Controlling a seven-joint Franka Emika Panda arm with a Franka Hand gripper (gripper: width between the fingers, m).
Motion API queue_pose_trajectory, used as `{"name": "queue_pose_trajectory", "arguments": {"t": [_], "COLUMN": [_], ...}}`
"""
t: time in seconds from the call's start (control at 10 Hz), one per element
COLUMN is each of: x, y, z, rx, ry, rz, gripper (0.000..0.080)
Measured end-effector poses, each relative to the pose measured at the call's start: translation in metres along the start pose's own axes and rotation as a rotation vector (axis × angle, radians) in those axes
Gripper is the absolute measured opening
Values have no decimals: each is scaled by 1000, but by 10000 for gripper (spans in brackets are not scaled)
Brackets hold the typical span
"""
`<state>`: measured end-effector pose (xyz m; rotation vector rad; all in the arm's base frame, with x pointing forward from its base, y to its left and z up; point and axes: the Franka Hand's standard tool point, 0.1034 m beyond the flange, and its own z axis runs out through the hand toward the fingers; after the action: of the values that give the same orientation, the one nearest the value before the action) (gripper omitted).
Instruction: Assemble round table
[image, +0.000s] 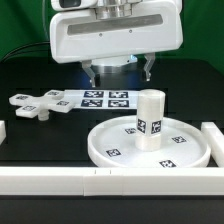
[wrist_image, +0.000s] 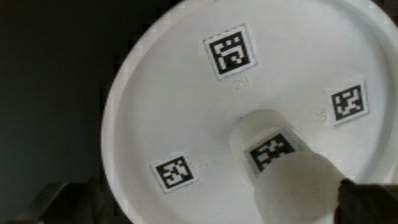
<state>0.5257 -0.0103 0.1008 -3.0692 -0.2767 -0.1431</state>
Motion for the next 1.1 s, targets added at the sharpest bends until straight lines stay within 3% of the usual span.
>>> {"name": "queue_pose_trajectory", "arguments": {"t": [0.3,0.6,0.7,1.0,1.1], "x": [-10,-11,-16,-67,-76], "y": [15,18,29,86,99], "z": [4,4,4,13,17], "rx": [-48,-45,-45,-58,-54], "ry": [9,5,5,-23,-34], "rz": [-160,-181,-224,-315,-307], "gripper": [649,649,649,649,649]}}
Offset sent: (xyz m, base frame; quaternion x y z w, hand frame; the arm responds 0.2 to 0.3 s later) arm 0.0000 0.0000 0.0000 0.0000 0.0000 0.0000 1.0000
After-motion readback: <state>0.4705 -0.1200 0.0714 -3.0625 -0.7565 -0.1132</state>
